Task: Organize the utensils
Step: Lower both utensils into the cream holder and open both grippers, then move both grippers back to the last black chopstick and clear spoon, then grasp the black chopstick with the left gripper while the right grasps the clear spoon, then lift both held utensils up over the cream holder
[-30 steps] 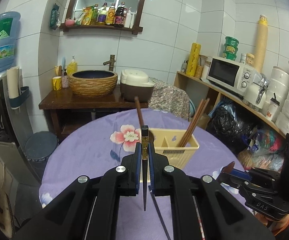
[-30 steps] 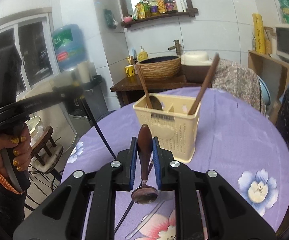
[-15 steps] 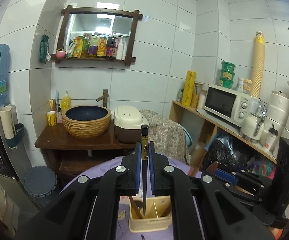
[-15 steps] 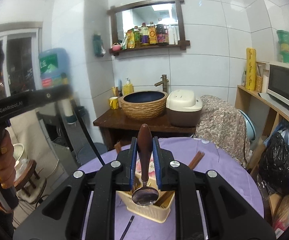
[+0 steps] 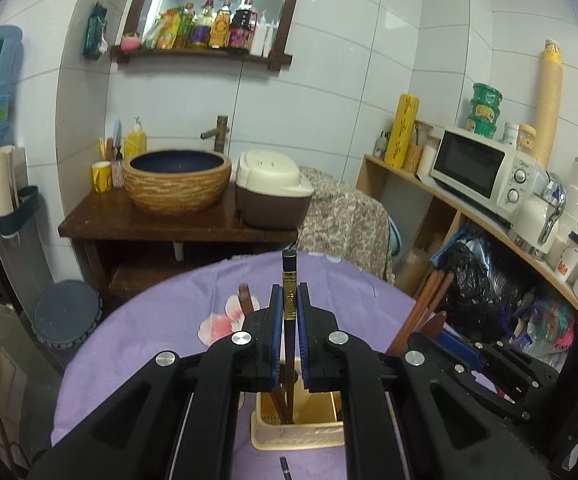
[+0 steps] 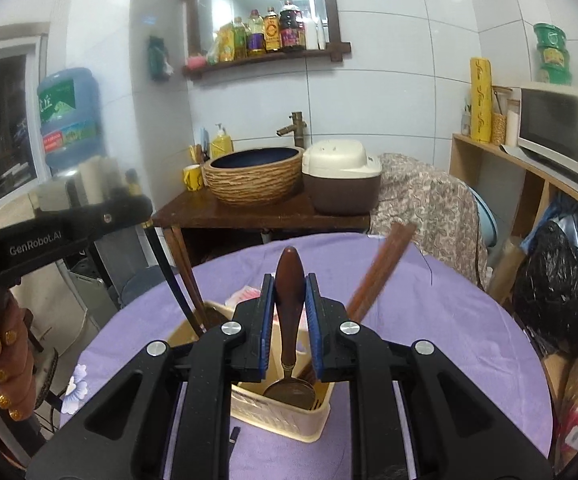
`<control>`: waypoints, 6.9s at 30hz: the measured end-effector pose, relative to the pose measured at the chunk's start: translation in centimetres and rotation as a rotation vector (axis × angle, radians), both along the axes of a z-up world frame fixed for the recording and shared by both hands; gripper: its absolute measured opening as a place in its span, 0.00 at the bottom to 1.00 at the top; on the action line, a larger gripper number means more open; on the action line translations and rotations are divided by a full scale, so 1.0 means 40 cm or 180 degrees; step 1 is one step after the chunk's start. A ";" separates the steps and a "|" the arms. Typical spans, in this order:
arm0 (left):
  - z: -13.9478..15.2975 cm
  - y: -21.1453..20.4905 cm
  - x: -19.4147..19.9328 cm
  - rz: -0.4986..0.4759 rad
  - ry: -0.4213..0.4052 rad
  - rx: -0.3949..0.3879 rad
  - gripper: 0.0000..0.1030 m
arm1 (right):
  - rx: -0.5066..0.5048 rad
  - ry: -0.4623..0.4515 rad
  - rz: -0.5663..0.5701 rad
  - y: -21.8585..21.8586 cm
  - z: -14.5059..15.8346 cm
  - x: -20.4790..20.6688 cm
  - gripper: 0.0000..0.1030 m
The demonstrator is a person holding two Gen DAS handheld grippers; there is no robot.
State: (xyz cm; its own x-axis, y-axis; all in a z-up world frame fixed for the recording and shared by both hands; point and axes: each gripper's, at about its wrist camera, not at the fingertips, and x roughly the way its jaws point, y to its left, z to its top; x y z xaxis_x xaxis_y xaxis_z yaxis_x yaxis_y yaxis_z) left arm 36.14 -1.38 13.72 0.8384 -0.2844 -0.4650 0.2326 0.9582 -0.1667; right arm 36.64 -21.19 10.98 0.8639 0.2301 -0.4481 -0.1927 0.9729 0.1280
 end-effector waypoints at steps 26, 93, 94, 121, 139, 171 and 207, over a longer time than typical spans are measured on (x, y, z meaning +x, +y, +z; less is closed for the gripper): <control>-0.071 0.002 -0.056 0.0001 0.0016 0.0034 0.47 | -0.0030 -0.0152 -0.0084 -0.029 -0.089 -0.054 0.49; -0.447 0.050 -0.388 0.0448 0.0747 0.0680 0.76 | -0.0537 0.1469 -0.0122 -0.066 -0.471 -0.238 0.46; -0.448 0.043 -0.385 0.0423 0.0752 0.0700 0.76 | -0.0503 0.1472 -0.0153 -0.068 -0.471 -0.235 0.46; -0.528 -0.136 -0.087 0.0223 0.1313 0.0915 0.36 | -0.0474 0.1386 -0.0182 -0.073 -0.474 -0.256 0.36; -0.522 -0.169 -0.096 0.0212 0.1277 0.0941 0.10 | -0.0498 0.1385 -0.0177 -0.071 -0.474 -0.255 0.36; -0.167 -0.012 -0.288 0.0212 0.0070 0.0371 0.09 | 0.0178 0.0728 0.0295 -0.084 -0.225 -0.331 0.35; -0.088 0.047 -0.299 0.0146 -0.0139 0.0244 0.09 | 0.0184 0.0569 0.0529 -0.061 -0.156 -0.305 0.35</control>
State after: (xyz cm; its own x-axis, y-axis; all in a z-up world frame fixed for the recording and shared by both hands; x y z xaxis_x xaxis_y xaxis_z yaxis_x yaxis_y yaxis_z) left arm 24.18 0.52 10.22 0.8696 -0.2104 -0.4467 0.1937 0.9775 -0.0833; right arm 24.45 -23.64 4.75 0.7203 0.3920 -0.5723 -0.3187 0.9198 0.2289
